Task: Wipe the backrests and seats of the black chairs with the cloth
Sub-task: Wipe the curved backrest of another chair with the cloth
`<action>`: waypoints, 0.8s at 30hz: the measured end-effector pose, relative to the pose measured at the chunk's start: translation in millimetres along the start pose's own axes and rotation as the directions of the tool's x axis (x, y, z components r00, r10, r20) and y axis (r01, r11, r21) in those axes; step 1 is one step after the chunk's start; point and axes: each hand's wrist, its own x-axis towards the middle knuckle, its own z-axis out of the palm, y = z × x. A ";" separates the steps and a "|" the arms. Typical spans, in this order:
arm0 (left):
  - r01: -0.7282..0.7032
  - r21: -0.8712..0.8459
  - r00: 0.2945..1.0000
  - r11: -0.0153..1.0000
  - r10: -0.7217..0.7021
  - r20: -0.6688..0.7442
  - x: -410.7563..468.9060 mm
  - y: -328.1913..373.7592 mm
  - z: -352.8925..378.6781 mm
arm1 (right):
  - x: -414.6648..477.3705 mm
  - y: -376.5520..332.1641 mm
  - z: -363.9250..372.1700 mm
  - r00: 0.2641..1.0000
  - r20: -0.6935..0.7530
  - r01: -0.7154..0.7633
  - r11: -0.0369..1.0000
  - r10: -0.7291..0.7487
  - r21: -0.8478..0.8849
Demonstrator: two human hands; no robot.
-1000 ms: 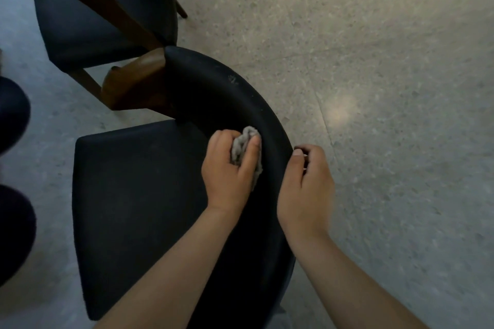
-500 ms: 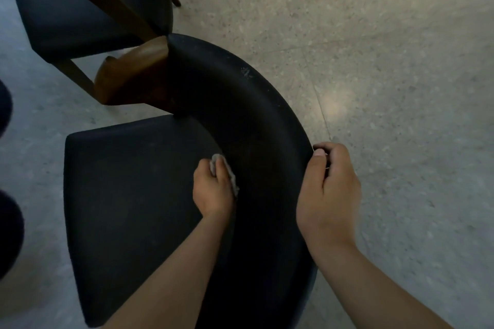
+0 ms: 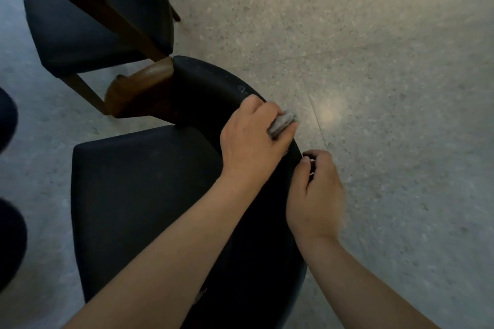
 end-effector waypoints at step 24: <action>0.393 -0.299 0.808 0.869 -0.482 -0.339 4.3 -36.6 26.0 | -0.7 1.0 0.8 1.000 -0.015 0.019 1.000 -0.019 -0.015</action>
